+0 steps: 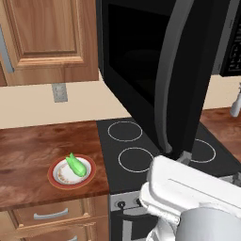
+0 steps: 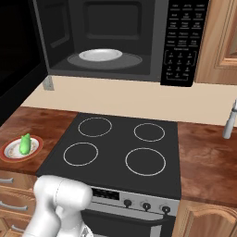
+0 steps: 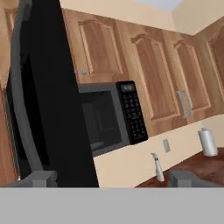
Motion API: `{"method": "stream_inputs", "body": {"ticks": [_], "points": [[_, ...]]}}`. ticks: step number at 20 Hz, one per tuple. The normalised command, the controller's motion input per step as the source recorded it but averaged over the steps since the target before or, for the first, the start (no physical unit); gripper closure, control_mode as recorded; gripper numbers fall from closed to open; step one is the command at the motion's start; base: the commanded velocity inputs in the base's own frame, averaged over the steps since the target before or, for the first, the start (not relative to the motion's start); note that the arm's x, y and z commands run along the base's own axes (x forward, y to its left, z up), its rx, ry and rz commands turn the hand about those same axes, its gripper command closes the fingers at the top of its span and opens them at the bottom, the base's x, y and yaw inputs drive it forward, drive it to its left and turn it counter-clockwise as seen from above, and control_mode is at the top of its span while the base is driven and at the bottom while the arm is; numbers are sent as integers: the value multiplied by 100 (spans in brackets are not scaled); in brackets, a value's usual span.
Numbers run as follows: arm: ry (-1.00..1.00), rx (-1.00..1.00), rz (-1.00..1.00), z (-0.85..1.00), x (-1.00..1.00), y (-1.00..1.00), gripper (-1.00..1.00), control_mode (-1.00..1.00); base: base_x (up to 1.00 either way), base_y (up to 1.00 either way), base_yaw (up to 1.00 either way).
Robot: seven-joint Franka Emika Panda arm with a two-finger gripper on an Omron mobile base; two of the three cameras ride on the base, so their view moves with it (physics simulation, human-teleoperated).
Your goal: Pick the corn from the counter and place it in the microwave. Then turn on the microwave.
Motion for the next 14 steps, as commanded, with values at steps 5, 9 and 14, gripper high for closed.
{"method": "stream_inputs", "body": {"ticks": [5,9,14], "points": [[0,0,25,0,0,-38,-100,-100,0,0,0],[0,0,25,0,0,-38,-100,-100,0,0,0],[0,0,25,0,0,-40,-100,-100,0,0,0]]}}
